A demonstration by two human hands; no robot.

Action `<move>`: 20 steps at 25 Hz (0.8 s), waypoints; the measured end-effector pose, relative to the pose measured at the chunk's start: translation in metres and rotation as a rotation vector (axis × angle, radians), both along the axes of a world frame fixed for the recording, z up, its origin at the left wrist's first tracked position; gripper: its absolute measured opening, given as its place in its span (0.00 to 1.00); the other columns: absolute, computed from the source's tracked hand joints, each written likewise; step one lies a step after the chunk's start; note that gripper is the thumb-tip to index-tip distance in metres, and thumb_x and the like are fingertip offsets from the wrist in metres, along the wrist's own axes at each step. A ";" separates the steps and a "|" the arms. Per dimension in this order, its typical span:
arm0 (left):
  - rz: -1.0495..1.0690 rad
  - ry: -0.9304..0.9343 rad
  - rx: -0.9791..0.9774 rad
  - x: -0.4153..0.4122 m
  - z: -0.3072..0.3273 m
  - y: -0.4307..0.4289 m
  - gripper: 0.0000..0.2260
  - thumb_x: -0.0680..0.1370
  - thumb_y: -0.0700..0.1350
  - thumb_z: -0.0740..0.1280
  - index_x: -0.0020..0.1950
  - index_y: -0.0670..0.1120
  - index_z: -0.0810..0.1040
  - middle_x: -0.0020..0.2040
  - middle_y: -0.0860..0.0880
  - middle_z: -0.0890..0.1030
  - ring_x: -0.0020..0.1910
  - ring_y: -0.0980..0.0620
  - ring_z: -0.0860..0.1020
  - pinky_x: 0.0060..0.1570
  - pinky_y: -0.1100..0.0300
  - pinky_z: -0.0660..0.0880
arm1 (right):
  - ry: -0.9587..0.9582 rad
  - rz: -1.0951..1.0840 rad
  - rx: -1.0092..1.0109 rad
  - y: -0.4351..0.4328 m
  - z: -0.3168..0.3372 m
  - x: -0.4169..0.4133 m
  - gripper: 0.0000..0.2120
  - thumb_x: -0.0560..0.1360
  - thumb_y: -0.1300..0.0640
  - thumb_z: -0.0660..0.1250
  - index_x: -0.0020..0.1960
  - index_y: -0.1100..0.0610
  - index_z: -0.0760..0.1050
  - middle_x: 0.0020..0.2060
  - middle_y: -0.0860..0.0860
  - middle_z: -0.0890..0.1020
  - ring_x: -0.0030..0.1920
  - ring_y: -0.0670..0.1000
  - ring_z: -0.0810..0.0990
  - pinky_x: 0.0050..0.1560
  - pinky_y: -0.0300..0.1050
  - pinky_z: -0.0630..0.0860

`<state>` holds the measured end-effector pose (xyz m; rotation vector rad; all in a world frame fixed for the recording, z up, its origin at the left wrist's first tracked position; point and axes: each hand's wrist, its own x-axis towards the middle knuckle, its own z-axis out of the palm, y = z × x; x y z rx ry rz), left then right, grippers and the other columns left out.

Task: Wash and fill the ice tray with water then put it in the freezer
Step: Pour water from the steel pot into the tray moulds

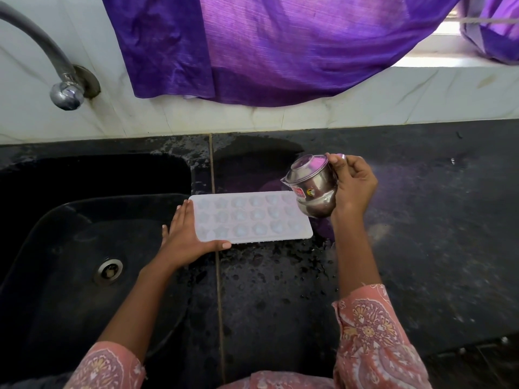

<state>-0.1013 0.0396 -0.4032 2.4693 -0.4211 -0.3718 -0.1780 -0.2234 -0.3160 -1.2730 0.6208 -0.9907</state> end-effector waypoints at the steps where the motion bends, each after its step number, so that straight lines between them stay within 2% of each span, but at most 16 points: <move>1: 0.000 0.002 0.000 -0.001 0.000 0.000 0.62 0.54 0.71 0.68 0.77 0.49 0.41 0.78 0.52 0.43 0.76 0.52 0.41 0.73 0.43 0.40 | 0.007 0.006 -0.009 0.000 0.000 0.000 0.07 0.67 0.60 0.74 0.35 0.51 0.78 0.28 0.41 0.81 0.37 0.45 0.78 0.40 0.38 0.77; 4: 0.001 0.004 -0.007 -0.002 0.001 -0.001 0.66 0.52 0.75 0.70 0.77 0.48 0.40 0.78 0.52 0.42 0.76 0.53 0.40 0.73 0.44 0.40 | 0.042 0.024 -0.051 0.003 0.000 0.001 0.08 0.67 0.60 0.74 0.35 0.50 0.78 0.27 0.41 0.80 0.36 0.44 0.78 0.40 0.39 0.77; 8: 0.010 -0.009 -0.026 -0.005 0.002 -0.001 0.62 0.54 0.70 0.68 0.77 0.48 0.40 0.78 0.52 0.41 0.76 0.54 0.40 0.73 0.45 0.40 | 0.063 0.036 -0.076 0.004 0.000 0.001 0.09 0.67 0.59 0.75 0.34 0.50 0.77 0.27 0.40 0.80 0.34 0.43 0.77 0.40 0.39 0.77; 12: 0.000 -0.013 -0.035 -0.004 0.001 -0.001 0.63 0.54 0.72 0.68 0.77 0.48 0.40 0.78 0.51 0.42 0.76 0.53 0.40 0.74 0.45 0.41 | 0.091 0.038 -0.099 0.005 0.001 0.001 0.08 0.68 0.59 0.74 0.35 0.50 0.77 0.27 0.40 0.80 0.33 0.41 0.77 0.41 0.40 0.78; 20: -0.006 -0.027 -0.059 -0.003 -0.002 -0.001 0.66 0.50 0.76 0.69 0.78 0.48 0.42 0.78 0.51 0.44 0.76 0.51 0.42 0.74 0.44 0.45 | 0.124 0.020 -0.137 0.005 0.001 0.000 0.09 0.68 0.58 0.74 0.34 0.49 0.76 0.31 0.45 0.80 0.37 0.45 0.78 0.44 0.44 0.79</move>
